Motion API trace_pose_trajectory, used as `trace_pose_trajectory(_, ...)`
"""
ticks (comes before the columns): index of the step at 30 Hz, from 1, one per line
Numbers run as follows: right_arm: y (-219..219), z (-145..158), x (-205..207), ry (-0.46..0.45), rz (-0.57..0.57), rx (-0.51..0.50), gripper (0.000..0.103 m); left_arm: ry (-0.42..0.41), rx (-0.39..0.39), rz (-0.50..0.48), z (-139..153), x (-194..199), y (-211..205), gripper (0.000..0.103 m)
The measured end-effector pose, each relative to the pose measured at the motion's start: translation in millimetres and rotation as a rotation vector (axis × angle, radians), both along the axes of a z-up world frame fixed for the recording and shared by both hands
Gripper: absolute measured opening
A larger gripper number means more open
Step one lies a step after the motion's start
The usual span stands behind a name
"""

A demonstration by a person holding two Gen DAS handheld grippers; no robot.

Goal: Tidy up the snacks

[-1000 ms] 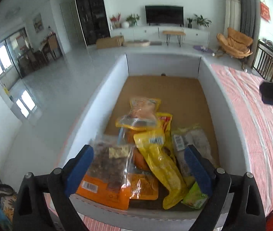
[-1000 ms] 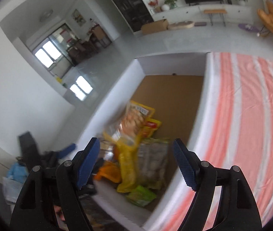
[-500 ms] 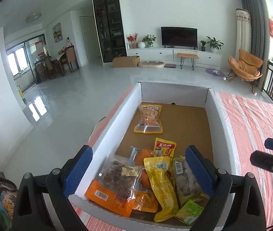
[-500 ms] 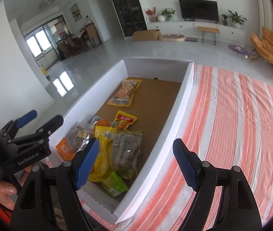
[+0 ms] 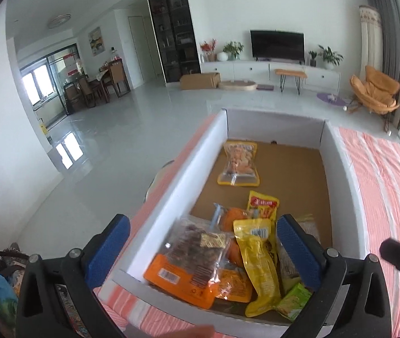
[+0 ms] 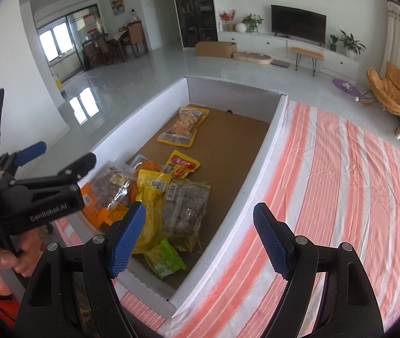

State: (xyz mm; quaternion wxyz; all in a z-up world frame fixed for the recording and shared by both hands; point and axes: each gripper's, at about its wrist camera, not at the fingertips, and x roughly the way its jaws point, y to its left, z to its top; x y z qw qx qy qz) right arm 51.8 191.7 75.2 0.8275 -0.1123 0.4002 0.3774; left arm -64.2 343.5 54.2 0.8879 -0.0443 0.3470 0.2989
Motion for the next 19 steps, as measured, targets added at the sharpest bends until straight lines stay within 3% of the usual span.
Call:
trace_pose_trajectory(7, 14.6, 0.1, -5.6, -0.002, 0.018, -0.022, 0.081, -0.003, -0.003, -0.029, 8.7, -10.4, 3.8, 0.103)
trace_pose_trajectory(19, 20.9, -5.0, -10.2, 0.006, 0.022, -0.038, 0.081, 0.015, -0.149, -0.037, -6.5, -14.5, 10.0, 0.103)
